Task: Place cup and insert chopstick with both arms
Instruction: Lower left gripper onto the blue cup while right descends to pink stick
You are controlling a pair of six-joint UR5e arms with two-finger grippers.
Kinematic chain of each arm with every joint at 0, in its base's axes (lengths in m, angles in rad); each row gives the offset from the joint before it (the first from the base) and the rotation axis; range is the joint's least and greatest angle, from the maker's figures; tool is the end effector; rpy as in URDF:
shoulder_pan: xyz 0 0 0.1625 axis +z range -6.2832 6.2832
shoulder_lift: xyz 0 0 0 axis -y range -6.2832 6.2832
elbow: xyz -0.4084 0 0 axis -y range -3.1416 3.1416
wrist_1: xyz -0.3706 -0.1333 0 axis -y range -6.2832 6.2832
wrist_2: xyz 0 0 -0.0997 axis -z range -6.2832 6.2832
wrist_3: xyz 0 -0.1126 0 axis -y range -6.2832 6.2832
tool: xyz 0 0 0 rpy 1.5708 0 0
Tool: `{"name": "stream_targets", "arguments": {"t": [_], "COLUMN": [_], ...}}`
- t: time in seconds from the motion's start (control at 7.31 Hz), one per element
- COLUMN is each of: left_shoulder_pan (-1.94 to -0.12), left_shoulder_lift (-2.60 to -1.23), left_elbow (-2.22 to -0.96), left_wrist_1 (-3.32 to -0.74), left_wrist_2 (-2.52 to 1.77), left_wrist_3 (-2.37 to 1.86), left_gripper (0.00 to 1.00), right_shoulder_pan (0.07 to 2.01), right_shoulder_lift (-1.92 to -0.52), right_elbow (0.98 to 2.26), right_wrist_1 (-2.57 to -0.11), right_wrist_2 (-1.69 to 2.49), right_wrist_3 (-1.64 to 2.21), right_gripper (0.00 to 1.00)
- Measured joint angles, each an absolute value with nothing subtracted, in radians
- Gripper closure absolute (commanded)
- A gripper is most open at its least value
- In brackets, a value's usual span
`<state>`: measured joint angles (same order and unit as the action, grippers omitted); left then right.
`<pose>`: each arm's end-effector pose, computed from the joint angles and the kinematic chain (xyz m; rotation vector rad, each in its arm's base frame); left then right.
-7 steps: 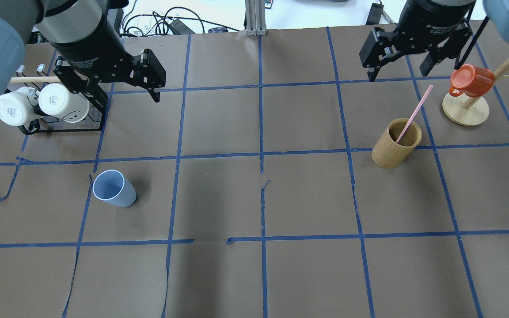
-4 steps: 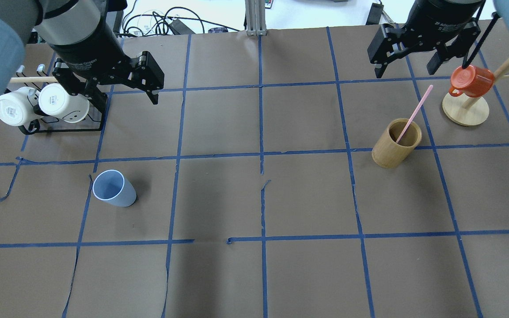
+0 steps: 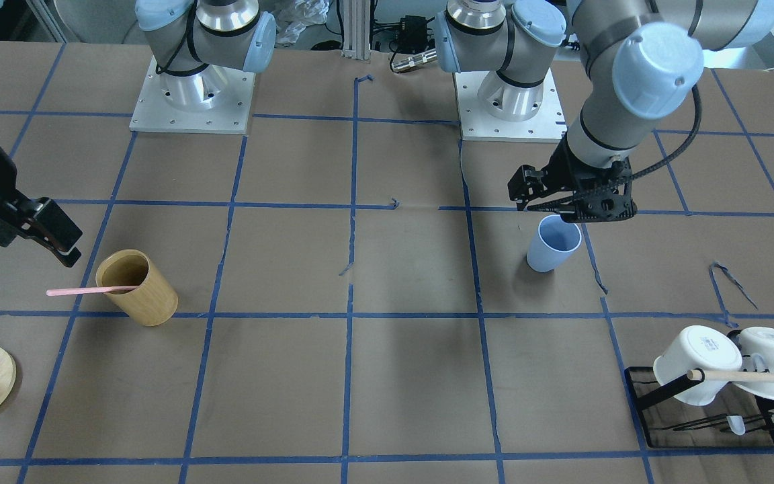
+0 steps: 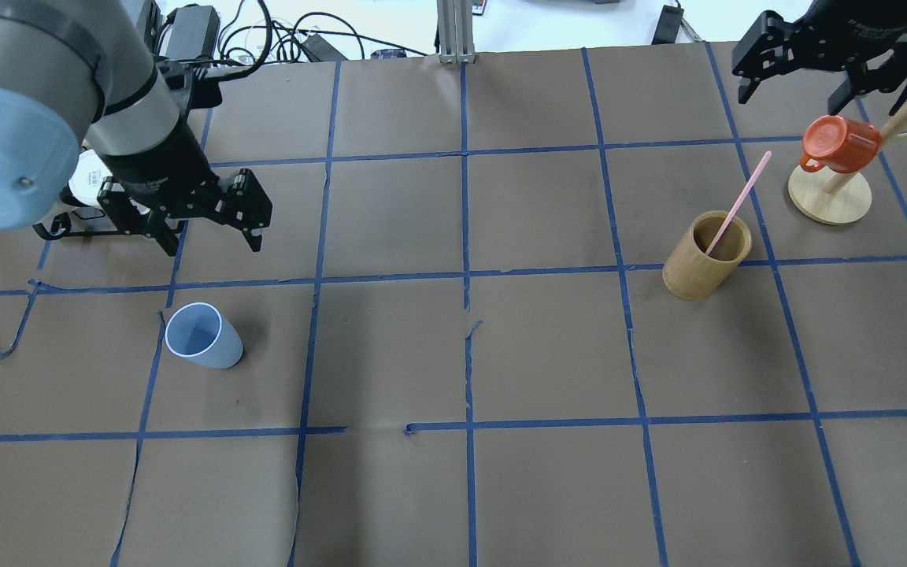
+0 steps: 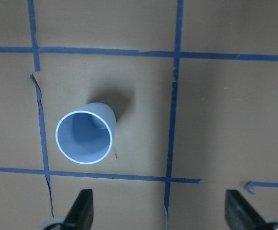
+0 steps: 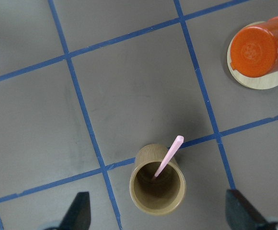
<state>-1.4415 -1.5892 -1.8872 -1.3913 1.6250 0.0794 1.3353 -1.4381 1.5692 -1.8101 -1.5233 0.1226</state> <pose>-0.0696 -0.4514 0.3226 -0.0707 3.0933 0.2482 0.0105 -0.5504 0.4178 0.5474 3.0468 -0.1715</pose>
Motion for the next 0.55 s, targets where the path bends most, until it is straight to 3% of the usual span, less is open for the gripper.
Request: {"name": "stream_targets", "arguments": {"t": [0.14,0.27,0.41,0.55], "left_shoulder_pan": [-1.421,-1.411,-1.407,-1.404], "left_shoulder_lift": [-1.597,-1.607,-1.618,-1.629], "left_elbow": [-1.989,-2.065,-2.102,-2.117], "left_wrist_1": [-1.269,-1.176,-1.131,-1.115], "left_wrist_2": [1.627,1.628,1.629,1.631], "left_wrist_3": [0.127,0.167,0.189,0.195], "left_gripper": [0.11,0.21,0.70,1.00], "right_shoulder_pan": [1.330,1.326,1.323,1.321], "right_shoulder_lift": [-1.419,-1.399,-1.382,-1.368], "right_elbow": [1.606,1.634,1.647,1.653], "right_wrist_1": [-1.862,-1.913,-1.953,-1.976], "right_wrist_2": [-1.520,-1.520,-1.520,-1.522], "right_wrist_3": [0.157,0.169,0.168,0.166], "right_gripper": [0.00,0.00,0.02,0.10]}}
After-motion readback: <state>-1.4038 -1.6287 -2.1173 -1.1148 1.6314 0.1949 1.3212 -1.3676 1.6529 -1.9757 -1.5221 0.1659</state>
